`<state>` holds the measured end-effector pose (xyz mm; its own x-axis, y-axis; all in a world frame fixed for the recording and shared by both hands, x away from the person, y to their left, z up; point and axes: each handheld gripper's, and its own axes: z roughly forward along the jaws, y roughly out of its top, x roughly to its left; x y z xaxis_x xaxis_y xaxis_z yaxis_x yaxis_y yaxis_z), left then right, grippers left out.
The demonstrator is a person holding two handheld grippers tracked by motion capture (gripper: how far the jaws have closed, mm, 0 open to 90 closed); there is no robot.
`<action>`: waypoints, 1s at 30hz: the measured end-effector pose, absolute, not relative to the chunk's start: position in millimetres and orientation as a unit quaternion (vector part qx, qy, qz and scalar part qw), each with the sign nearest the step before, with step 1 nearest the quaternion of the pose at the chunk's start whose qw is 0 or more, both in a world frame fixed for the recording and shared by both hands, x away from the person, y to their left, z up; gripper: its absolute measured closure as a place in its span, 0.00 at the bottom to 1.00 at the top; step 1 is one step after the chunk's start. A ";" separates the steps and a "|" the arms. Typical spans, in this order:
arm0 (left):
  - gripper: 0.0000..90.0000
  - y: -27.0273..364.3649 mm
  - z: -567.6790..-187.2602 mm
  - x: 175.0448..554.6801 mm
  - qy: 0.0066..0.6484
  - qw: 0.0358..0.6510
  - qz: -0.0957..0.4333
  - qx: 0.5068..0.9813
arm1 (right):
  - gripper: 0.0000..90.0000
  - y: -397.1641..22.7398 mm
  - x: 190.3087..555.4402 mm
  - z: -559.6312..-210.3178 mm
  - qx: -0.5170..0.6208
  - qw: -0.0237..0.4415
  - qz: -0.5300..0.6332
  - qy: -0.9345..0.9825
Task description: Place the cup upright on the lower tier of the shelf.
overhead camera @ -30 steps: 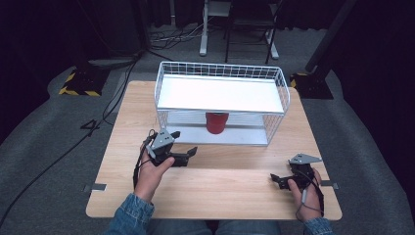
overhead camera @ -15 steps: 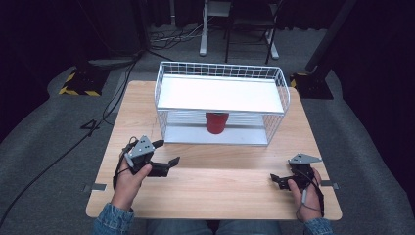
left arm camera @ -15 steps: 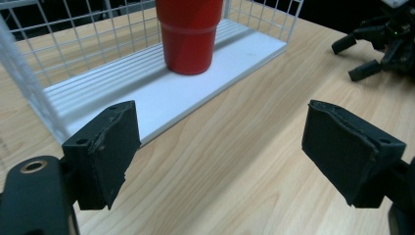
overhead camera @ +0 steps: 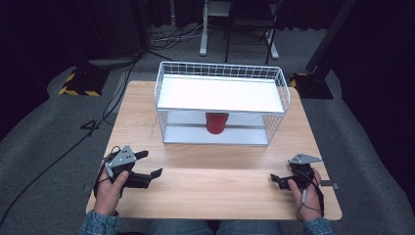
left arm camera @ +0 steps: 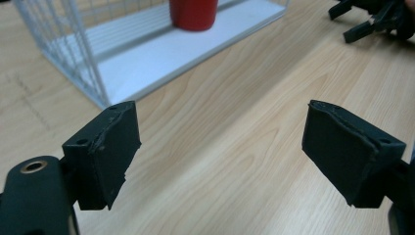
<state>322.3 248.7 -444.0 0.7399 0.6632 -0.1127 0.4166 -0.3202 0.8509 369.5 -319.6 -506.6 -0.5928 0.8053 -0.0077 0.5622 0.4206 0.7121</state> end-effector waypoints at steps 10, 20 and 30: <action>0.16 266.7 -465.0 321.8 0.370 0.414 0.118 0.823 | 0.00 -319.6 369.5 -506.6 0.415 0.177 0.343 0.824; 0.17 271.9 -485.8 324.0 0.388 0.365 0.108 0.840 | 0.00 -319.6 369.5 -506.6 0.415 0.177 0.343 0.824; 0.17 268.5 -500.1 325.1 0.396 0.321 0.130 0.851 | 0.00 -319.6 369.4 -506.6 0.415 0.178 0.343 0.824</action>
<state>325.1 268.5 -500.1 0.6531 0.7566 -0.0326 0.5892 -0.4807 0.6495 369.4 -319.6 -506.6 -0.5925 0.8055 -0.0082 0.5617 0.4203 0.7126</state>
